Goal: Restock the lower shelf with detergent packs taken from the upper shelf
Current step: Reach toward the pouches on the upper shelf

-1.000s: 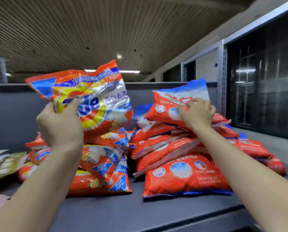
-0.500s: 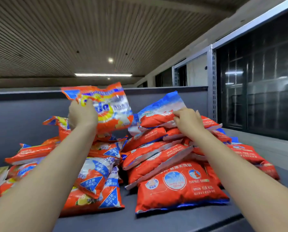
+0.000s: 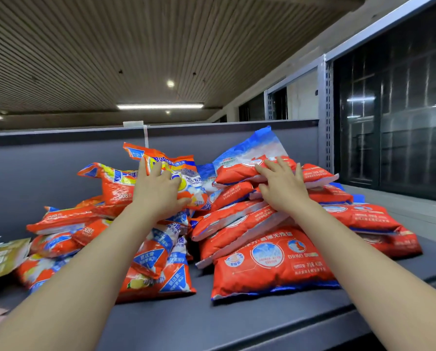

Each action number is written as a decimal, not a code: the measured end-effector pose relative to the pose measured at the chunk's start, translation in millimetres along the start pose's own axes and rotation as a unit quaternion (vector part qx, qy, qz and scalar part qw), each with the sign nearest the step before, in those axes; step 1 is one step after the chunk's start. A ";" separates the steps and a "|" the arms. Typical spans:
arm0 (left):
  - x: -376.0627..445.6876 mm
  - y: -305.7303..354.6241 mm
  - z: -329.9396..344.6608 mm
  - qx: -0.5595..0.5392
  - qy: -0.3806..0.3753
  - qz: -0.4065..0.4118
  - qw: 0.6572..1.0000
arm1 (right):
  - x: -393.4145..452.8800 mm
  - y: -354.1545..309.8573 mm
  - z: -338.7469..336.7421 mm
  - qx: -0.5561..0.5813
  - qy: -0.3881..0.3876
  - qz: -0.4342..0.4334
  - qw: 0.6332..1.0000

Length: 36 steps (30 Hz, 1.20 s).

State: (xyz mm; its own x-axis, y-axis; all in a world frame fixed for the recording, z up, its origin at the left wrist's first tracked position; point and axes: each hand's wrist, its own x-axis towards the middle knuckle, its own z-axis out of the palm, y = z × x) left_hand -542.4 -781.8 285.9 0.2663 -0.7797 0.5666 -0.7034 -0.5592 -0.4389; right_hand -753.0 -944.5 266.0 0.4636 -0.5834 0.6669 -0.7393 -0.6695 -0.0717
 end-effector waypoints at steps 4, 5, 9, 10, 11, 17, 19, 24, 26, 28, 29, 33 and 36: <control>-18.8 -7.5 -2.5 -0.084 0.007 0.007 0.996 | -10.5 -4.7 -6.4 0.032 0.002 -0.004 0.999; -24.9 -9.5 -4.3 -0.095 0.024 -0.007 0.995 | -14.2 -6.7 -7.9 0.044 0.009 -0.004 0.999; -45.5 -10.2 -18.8 -0.125 0.062 -0.074 0.987 | -33.7 -17.9 -12.3 0.087 0.026 -0.008 0.996; -50.1 -8.5 -23.2 -0.140 0.062 -0.087 0.984 | -39.9 -20.4 -13.0 0.098 0.029 -0.009 0.995; -55.6 -6.3 -28.2 -0.162 0.061 -0.104 0.979 | -46.8 -22.8 -14.4 0.110 0.031 -0.009 0.993; -102.4 7.4 -46.7 -0.255 0.024 -0.152 0.955 | -91.5 -38.5 -29.3 0.194 0.029 -0.040 0.980; -127.4 13.9 -52.5 -0.297 0.033 -0.155 0.942 | -109.2 -44.7 -34.4 0.240 0.033 -0.056 0.969; -186.6 21.7 -60.3 -0.365 0.075 -0.157 0.915 | -158.8 -62.1 -41.0 0.326 0.041 -0.069 0.942; -208.7 18.4 -59.4 -0.407 0.086 -0.171 0.893 | -177.4 -71.0 -43.2 0.353 0.021 -0.079 0.932; -229.8 12.2 -57.8 -0.429 0.103 -0.190 0.877 | -192.1 -80.1 -44.6 0.375 0.004 -0.086 0.923; -240.5 7.9 -57.1 -0.435 0.106 -0.199 0.872 | -199.6 -84.9 -45.7 0.389 -0.005 -0.085 0.917; -286.3 -14.6 -56.2 -0.447 0.106 -0.235 0.857 | -227.3 -107.7 -48.9 0.444 -0.039 -0.080 0.892; -318.7 -36.2 -53.3 -0.442 0.115 -0.251 0.853 | -248.2 -131.2 -53.6 0.461 -0.044 -0.100 0.881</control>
State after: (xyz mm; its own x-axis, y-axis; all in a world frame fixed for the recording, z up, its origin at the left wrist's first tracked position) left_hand -636.9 -498.1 158.3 0.6156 -0.3708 0.6953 -0.7880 -0.2962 0.5397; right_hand -797.2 -687.2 149.6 0.6056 -0.4181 0.6771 0.0531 -0.8277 -0.5587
